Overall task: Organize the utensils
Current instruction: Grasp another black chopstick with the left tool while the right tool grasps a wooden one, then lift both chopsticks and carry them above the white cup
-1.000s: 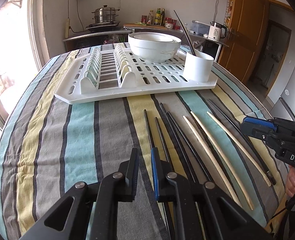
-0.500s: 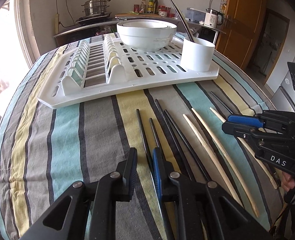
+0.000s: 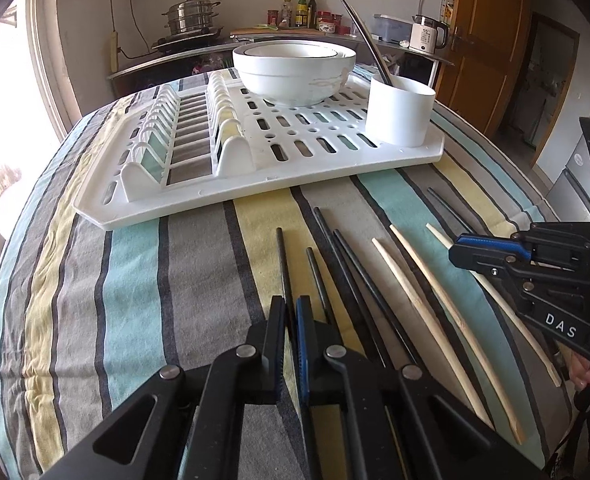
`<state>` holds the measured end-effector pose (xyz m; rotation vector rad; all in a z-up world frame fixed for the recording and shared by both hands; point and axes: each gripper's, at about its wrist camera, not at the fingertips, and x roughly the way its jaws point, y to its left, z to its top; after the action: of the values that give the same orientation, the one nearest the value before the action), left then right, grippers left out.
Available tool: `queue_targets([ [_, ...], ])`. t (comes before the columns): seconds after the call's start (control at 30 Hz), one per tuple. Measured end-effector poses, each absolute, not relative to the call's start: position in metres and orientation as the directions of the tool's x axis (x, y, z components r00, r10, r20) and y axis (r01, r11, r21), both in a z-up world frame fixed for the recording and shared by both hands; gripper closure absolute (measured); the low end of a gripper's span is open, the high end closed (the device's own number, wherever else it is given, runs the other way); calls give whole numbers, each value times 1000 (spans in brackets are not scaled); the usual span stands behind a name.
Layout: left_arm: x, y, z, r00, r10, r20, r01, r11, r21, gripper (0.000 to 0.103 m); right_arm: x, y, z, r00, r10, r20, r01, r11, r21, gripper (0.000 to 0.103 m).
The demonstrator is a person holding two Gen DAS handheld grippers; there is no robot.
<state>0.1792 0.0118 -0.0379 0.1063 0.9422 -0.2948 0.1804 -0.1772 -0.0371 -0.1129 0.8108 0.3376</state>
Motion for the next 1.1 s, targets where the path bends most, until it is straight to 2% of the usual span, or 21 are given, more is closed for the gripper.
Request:
queue_targets([
  [0.5, 154, 28, 35, 679, -279, -679, 307, 948, -83, 98, 152, -187, 17, 725, 354, -591, -366, 925, 106, 97],
  [1.1, 124, 48, 93, 765, -300, -570, 292, 950, -108, 99, 119, -205, 60, 808, 368, -460, -359, 927, 111, 97],
])
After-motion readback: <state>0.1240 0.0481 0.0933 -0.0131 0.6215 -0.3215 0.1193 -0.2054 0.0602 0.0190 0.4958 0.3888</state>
